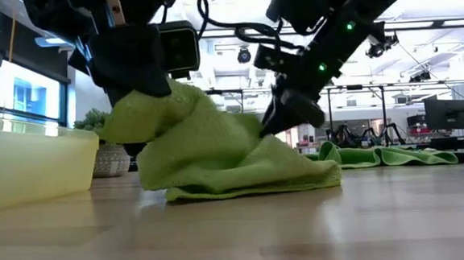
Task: Roll microfiber towels into tight, uniform cylinder then place into a basket
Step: Fold the light green towel
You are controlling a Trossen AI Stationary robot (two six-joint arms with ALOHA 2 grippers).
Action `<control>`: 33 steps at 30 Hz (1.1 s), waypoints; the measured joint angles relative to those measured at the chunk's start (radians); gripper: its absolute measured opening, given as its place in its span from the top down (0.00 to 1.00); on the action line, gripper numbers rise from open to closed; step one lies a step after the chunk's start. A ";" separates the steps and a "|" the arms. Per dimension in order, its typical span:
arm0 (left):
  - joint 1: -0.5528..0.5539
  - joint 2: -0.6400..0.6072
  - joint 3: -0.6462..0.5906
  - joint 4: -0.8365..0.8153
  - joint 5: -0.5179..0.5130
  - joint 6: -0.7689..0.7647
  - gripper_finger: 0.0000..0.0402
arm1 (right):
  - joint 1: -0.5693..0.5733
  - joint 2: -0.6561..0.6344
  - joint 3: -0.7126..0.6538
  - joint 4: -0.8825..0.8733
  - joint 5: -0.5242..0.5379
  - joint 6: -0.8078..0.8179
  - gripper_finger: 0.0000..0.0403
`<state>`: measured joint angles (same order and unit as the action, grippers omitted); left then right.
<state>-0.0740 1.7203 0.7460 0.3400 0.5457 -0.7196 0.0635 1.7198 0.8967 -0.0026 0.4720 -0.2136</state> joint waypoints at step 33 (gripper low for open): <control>0.001 0.000 0.000 -0.011 0.001 0.025 1.00 | 0.003 0.221 -0.001 0.392 -0.462 -0.065 0.62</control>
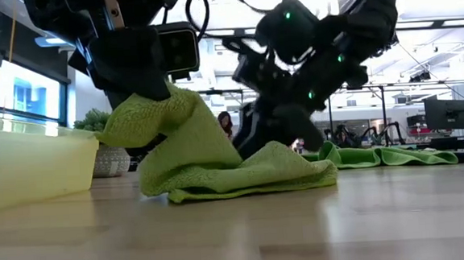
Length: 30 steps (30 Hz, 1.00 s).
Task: Roll microfiber towels into tight, uniform cylinder then place into a basket
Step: Fold the light green towel
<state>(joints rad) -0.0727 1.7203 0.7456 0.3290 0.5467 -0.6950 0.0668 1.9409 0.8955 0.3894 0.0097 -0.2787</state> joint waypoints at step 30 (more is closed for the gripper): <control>0.000 0.000 0.000 -0.018 0.001 0.018 1.00 | -0.040 -0.002 0.000 0.072 0.107 -0.067 0.62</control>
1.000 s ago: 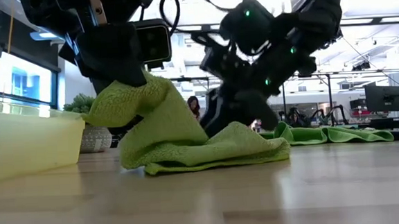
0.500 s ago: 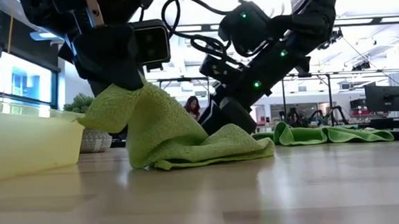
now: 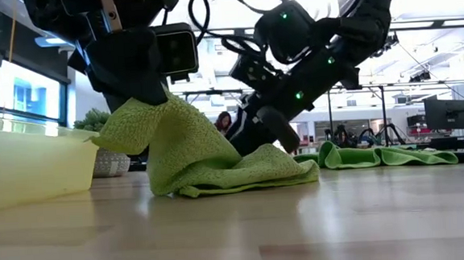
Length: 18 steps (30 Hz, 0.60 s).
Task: Roll microfiber towels into tight, uniform cylinder then place into a basket
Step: Fold the light green towel
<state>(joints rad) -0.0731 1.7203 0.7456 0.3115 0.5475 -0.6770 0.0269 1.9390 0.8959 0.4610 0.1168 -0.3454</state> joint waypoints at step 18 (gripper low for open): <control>0.000 0.000 0.000 0.000 -0.001 -0.003 1.00 | 0.001 0.077 -0.001 0.109 0.075 -0.157 0.62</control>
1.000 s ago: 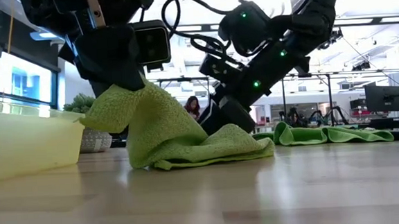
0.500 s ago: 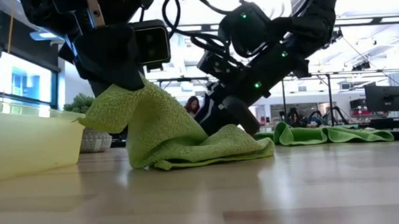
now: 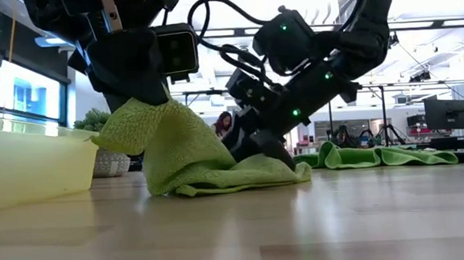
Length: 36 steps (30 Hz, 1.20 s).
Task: Roll microfiber towels into tight, uniform cylinder then place into a basket
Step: Fold the light green towel
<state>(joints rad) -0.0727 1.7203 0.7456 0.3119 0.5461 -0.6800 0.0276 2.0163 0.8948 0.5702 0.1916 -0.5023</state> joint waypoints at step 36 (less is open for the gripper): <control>0.000 0.000 0.000 0.000 0.000 -0.016 1.00 | -0.030 0.000 0.000 0.092 -0.079 0.004 0.69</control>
<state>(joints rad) -0.0723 1.7203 0.7456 0.3122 0.5465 -0.6956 -0.0021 2.0163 0.8948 0.6617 0.1128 -0.4980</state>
